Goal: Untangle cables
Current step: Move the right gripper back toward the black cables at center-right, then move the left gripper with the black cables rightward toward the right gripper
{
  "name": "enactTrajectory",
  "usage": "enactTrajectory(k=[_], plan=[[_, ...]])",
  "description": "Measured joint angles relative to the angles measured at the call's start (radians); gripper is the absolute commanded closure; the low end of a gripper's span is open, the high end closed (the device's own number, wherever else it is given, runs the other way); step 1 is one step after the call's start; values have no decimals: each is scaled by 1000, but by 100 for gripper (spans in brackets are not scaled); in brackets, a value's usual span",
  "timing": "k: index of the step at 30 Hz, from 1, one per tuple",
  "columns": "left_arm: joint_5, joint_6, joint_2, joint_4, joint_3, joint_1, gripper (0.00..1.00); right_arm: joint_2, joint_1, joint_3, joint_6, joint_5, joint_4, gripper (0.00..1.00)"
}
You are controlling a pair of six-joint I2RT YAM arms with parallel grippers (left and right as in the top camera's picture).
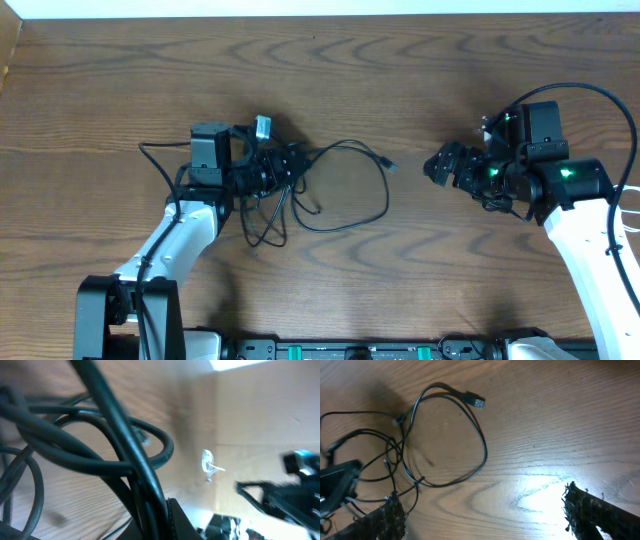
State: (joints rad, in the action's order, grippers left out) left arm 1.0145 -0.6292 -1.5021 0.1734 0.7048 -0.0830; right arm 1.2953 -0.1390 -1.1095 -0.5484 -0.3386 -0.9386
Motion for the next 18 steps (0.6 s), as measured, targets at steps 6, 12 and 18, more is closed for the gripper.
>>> enactTrajectory(k=[6,12,18], plan=[[93,-32,0,157,0,-61,92,0,0,0,-2,14,0,1],[98,-93,0,319,0,-169,92,0,0,0,-4,18,0,1],[-45,-157,0,421,0,-264,92,0,0,0,-4,18,0,1]])
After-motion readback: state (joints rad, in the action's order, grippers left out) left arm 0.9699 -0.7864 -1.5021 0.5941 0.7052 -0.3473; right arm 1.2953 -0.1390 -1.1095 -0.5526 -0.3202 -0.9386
